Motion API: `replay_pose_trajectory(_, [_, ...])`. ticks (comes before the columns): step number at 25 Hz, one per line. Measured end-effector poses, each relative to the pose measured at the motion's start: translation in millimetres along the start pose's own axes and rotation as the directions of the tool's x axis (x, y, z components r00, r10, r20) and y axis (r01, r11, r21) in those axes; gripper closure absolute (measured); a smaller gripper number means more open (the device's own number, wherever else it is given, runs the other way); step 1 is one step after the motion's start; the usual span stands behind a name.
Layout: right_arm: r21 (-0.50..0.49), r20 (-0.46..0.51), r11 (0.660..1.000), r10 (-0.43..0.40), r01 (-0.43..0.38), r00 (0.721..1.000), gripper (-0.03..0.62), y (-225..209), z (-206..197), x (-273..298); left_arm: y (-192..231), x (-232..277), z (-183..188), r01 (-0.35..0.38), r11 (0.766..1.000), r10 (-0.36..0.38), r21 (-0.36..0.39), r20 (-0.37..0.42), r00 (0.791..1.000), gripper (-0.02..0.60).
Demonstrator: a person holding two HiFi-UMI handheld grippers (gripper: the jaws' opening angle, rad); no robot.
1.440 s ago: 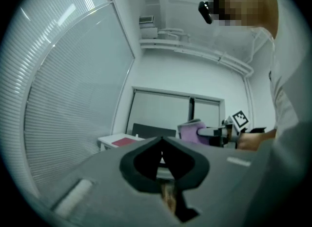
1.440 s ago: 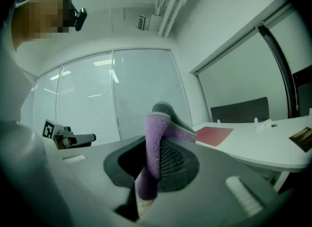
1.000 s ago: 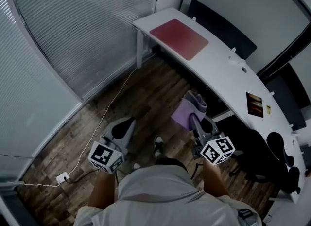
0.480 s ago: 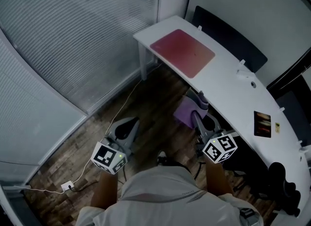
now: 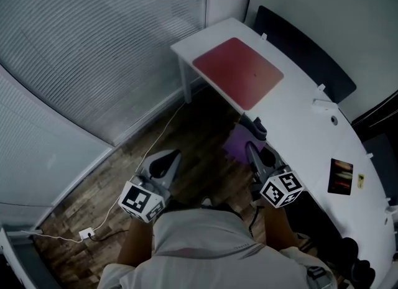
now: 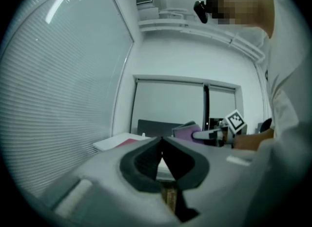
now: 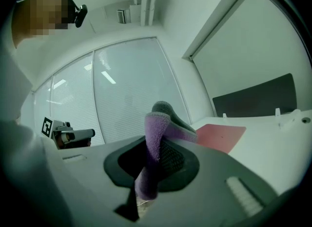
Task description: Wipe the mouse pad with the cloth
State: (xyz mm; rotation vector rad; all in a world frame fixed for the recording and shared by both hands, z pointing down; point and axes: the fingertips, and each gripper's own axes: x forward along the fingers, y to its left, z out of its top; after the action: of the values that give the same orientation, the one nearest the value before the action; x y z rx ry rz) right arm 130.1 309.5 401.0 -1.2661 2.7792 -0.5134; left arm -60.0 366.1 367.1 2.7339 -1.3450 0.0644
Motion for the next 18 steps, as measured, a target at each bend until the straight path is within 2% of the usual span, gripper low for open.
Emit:
replay_pose_trajectory(6, [0.029, -0.011, 0.999, -0.015, 0.016, 1.0, 0.548, -40.7, -0.7, 38.8, 31.3, 49.6, -8.3, 0.02, 1.0, -0.02, -0.015, -0.031, 0.999, 0.581])
replay_pose_trajectory(11, [0.036, -0.024, 0.998, -0.056, 0.057, 0.998, 0.548, -64.2, 0.6, 74.1, 68.1, 85.1, -12.2, 0.064, 0.998, -0.065, -0.029, -0.036, 0.997, 0.581])
replay_pose_trajectory(18, [0.033, -0.002, 0.991, -0.132, 0.132, 0.991, 0.548, -78.8, 28.2, 165.0, 167.3, 129.9, 1.3, 0.13, 0.991, -0.13, -0.033, -0.018, 0.991, 0.581])
